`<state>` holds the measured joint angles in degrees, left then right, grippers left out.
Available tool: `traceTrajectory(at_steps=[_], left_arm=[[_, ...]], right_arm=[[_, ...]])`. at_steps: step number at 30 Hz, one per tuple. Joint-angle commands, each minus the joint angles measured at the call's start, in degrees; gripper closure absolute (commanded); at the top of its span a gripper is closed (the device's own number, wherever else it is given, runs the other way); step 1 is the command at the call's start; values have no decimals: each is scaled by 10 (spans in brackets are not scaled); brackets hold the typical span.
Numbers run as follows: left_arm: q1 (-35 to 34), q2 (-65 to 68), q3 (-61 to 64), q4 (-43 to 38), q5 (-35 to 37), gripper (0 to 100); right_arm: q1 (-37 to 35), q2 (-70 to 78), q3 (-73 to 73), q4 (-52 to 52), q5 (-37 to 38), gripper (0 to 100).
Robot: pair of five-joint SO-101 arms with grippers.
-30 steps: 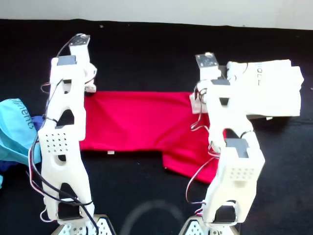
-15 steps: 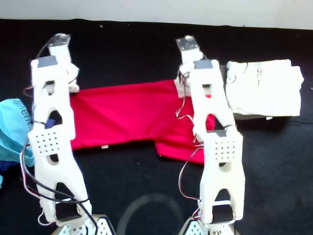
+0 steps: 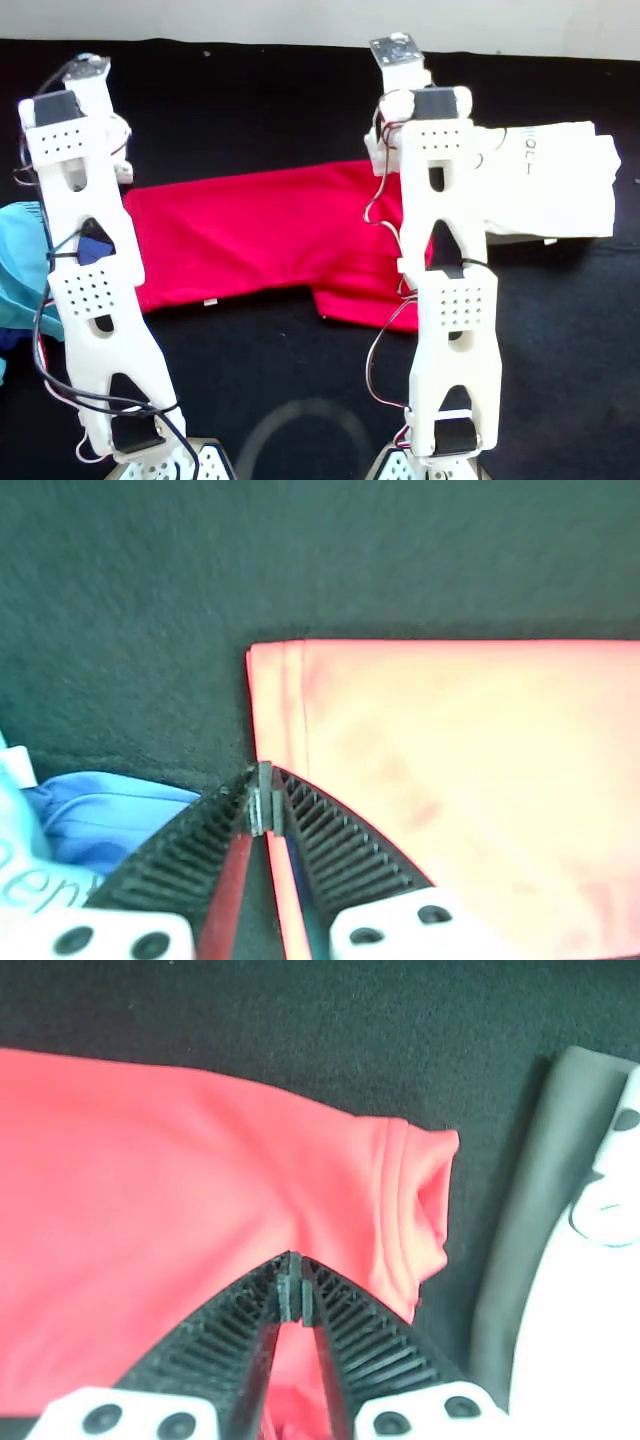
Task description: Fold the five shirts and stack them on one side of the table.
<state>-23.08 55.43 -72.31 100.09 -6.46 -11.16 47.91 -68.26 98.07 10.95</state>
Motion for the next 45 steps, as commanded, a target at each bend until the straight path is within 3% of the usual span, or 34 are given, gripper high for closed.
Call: traceTrajectory(at_steps=[1,6,14,20,27,41,45], left_arm=[[6,-7,-36,18,1,991],[-14,-66,58,19,11,991],[13,-271,354,9,17,991],[31,-342,601,-133,18,991],[28,-418,837,-330,16,992],[0,-427,954,-511,18,991],[3,-428,959,-513,19,991]], right_arm=[[-2,-9,-47,29,-4,991],[-14,-46,-44,32,-4,991],[-58,-195,109,30,-4,991],[-75,-238,208,28,-4,991],[-93,-292,221,22,-4,992],[-108,-335,229,30,-4,992],[-113,-436,347,29,-4,992]])
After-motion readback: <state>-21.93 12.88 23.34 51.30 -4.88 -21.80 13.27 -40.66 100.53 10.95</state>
